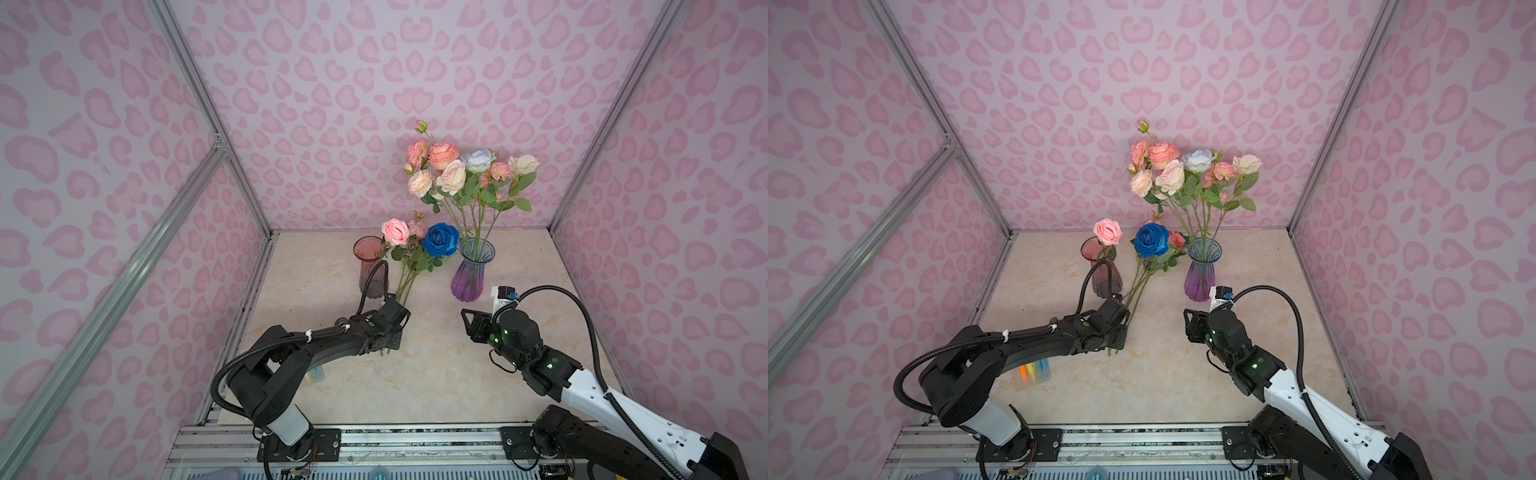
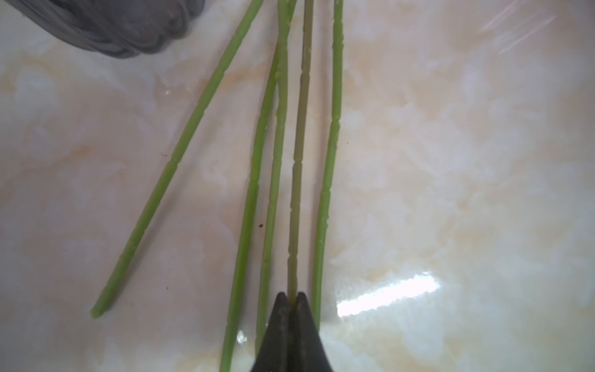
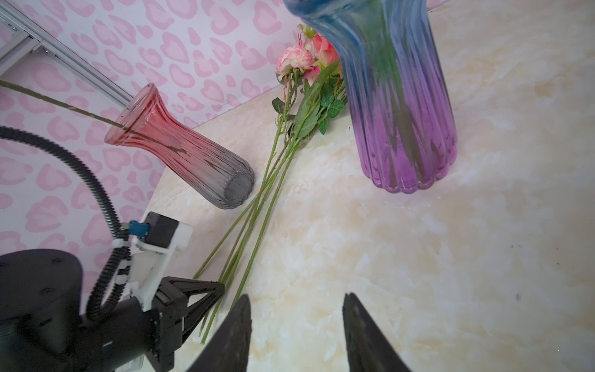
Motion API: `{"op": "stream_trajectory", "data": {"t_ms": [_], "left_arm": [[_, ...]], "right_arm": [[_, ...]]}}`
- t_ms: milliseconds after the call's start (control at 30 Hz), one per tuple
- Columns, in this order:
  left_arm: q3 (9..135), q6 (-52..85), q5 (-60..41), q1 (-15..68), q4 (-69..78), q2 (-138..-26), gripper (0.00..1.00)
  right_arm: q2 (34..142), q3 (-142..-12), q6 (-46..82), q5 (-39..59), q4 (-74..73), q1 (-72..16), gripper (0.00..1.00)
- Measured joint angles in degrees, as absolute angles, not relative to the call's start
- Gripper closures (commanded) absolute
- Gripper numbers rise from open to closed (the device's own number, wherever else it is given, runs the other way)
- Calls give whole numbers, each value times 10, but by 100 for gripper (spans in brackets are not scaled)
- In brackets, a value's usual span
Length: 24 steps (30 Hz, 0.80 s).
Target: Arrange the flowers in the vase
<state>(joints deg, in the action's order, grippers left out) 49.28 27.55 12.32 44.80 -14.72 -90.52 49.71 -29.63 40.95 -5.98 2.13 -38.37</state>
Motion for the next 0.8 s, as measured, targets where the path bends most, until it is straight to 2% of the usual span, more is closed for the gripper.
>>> {"op": "stream_trajectory", "data": {"t_ms": [267, 433, 600, 800], "left_arm": [[450, 286, 93, 460, -152, -769, 97], [396, 316, 103, 507, -177, -639, 97], [360, 347, 138, 522, -187, -514, 97], [322, 364, 150, 536, -216, -435, 97]], "right_arm": [[524, -307, 409, -60, 14, -401, 50], [561, -314, 413, -51, -30, -426, 38], [655, -356, 441, -28, -103, -460, 32], [745, -434, 448, 6, -182, -497, 32]]}}
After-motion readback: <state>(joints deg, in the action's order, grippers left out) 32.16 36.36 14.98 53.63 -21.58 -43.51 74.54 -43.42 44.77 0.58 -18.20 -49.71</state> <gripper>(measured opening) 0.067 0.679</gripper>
